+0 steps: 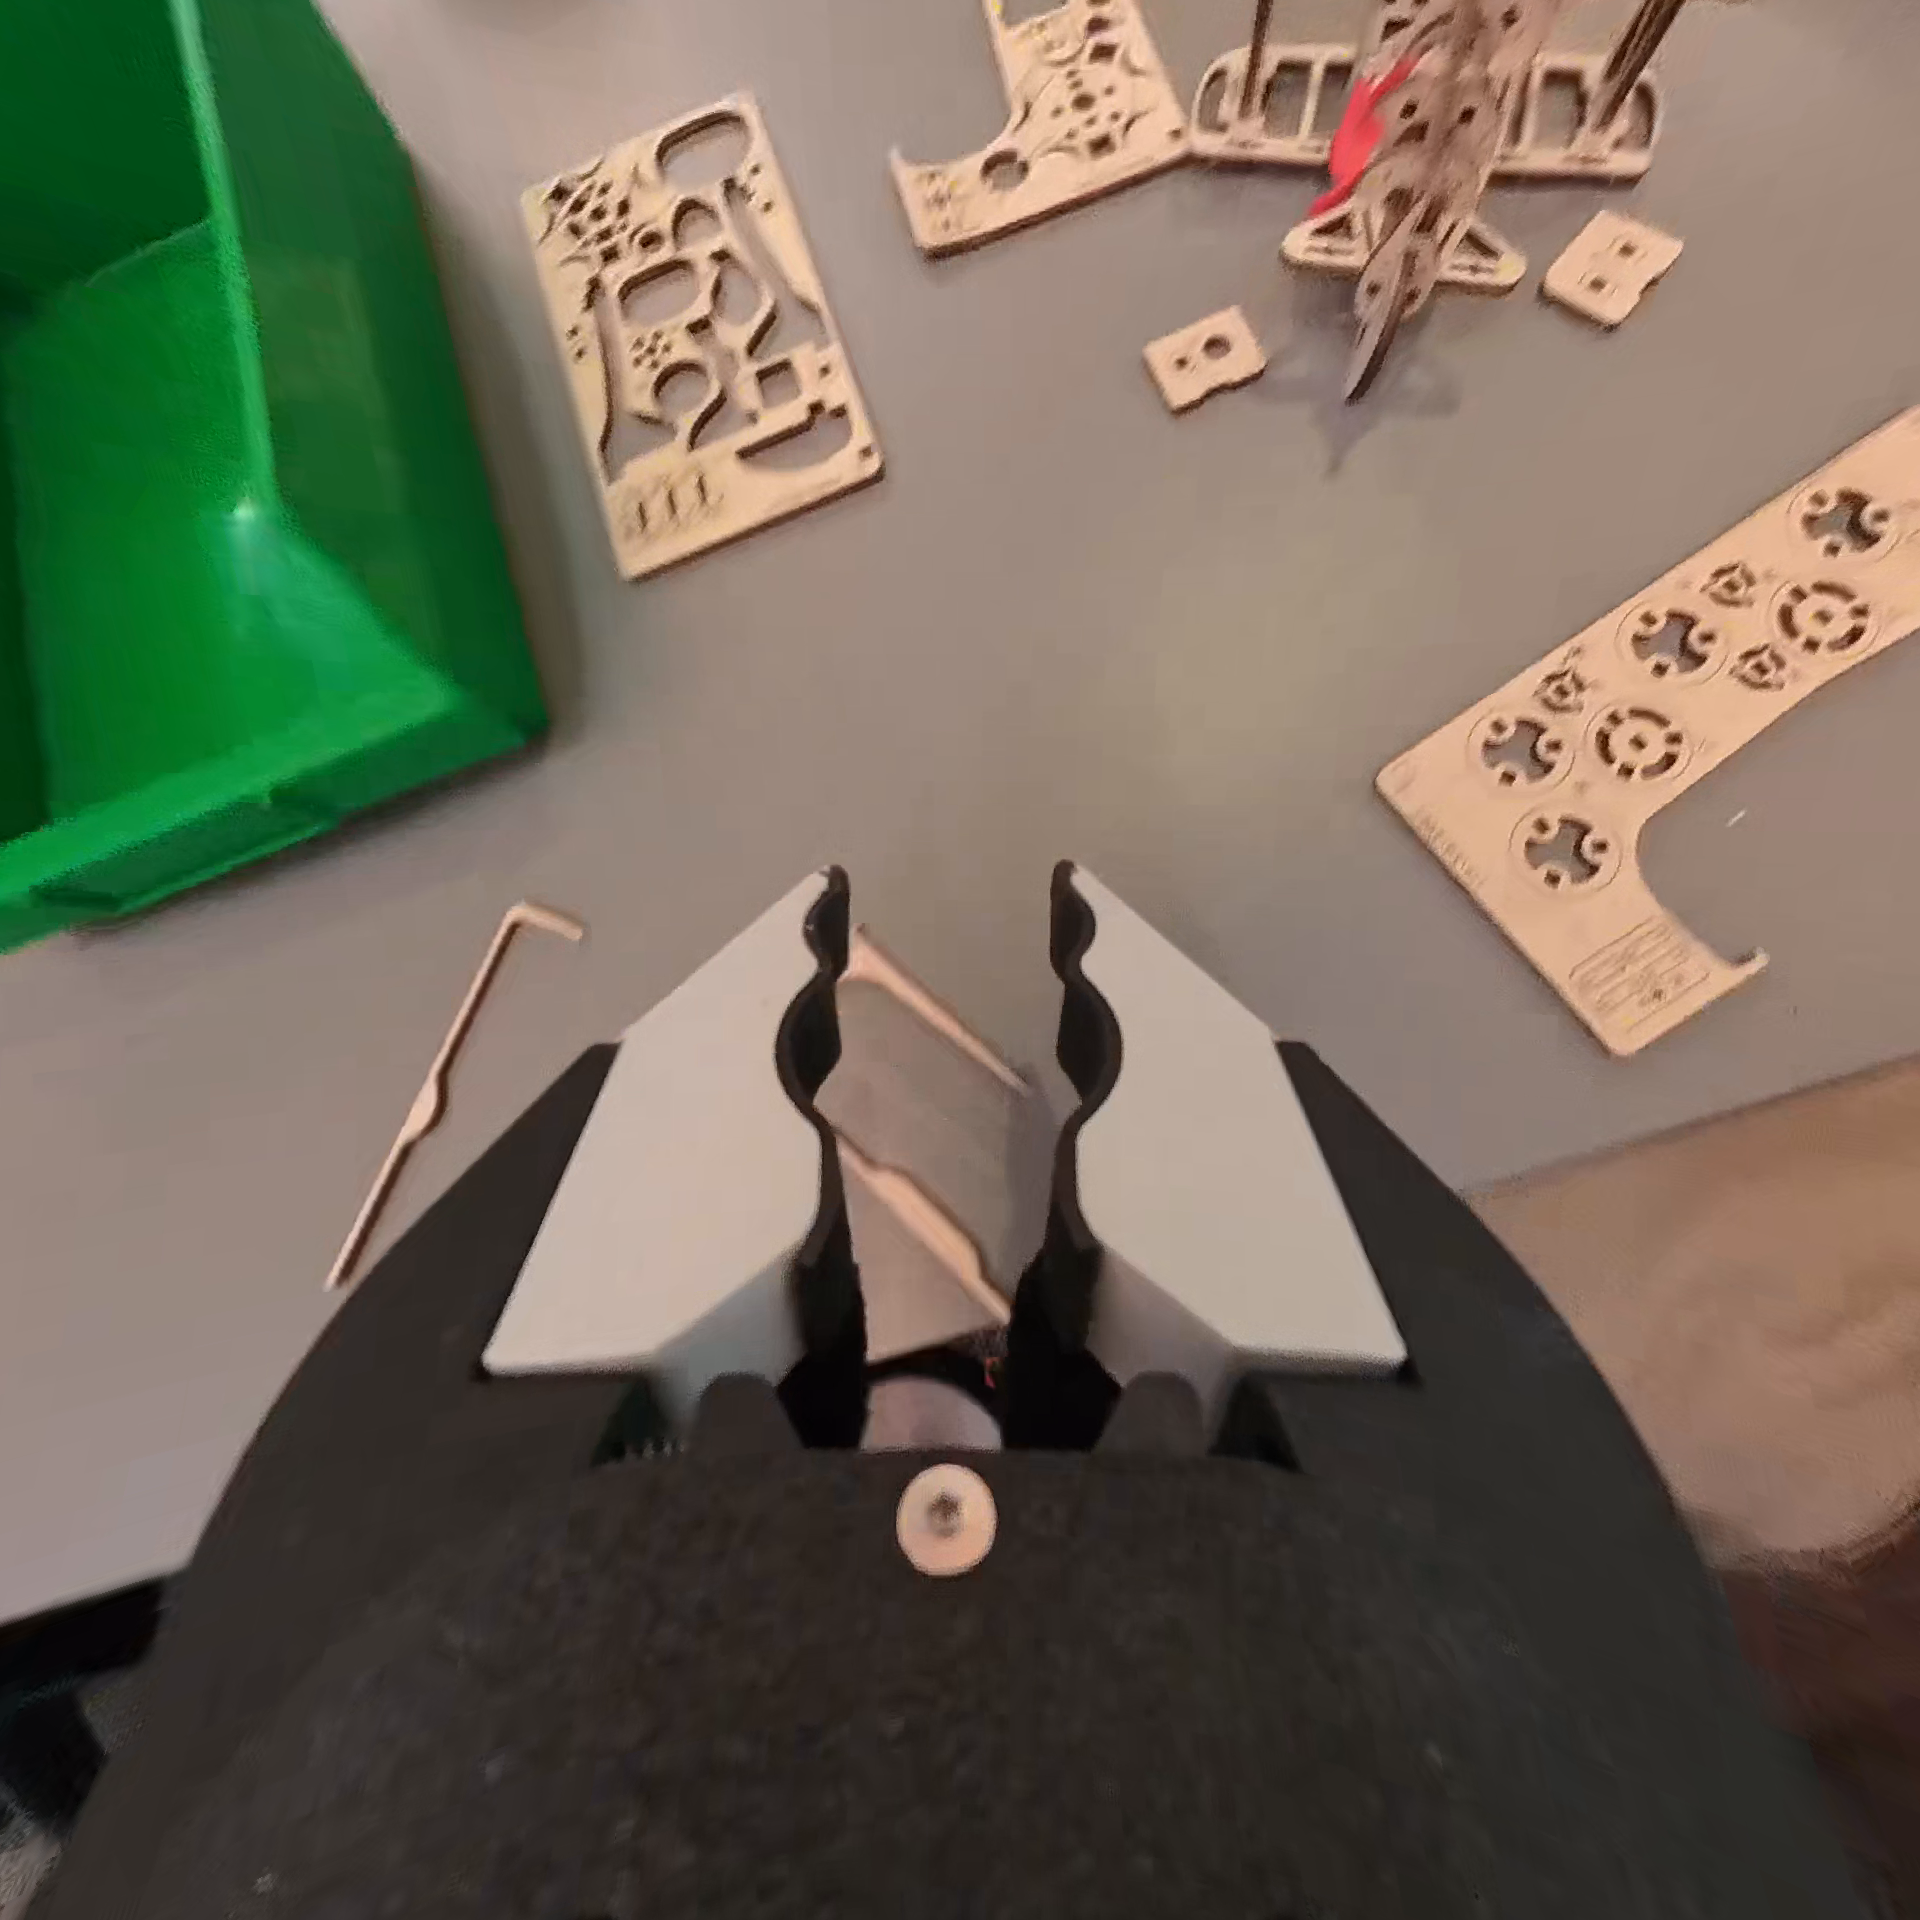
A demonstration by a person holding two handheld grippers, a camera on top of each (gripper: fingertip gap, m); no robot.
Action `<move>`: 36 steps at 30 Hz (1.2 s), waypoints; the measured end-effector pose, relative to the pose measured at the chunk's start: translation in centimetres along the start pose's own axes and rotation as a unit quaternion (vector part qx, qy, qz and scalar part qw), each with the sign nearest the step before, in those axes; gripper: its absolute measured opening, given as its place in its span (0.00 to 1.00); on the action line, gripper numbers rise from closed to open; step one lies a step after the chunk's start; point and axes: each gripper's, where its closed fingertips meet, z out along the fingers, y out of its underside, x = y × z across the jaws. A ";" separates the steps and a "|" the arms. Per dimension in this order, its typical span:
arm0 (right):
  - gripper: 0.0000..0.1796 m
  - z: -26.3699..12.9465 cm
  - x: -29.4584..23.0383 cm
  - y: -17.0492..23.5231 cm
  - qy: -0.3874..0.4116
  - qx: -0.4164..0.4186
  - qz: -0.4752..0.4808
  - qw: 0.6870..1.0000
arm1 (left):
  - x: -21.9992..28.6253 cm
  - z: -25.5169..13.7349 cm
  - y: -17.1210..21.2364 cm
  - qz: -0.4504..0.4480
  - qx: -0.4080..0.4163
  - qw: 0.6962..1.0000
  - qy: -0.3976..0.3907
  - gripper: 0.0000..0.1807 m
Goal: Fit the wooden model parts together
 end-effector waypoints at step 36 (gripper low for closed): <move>0.15 9.4 -10.2 -13.2 0.009 0.133 0.115 0.984 | 15.2 -0.5 -1.1 0.057 0.093 0.972 0.210 0.19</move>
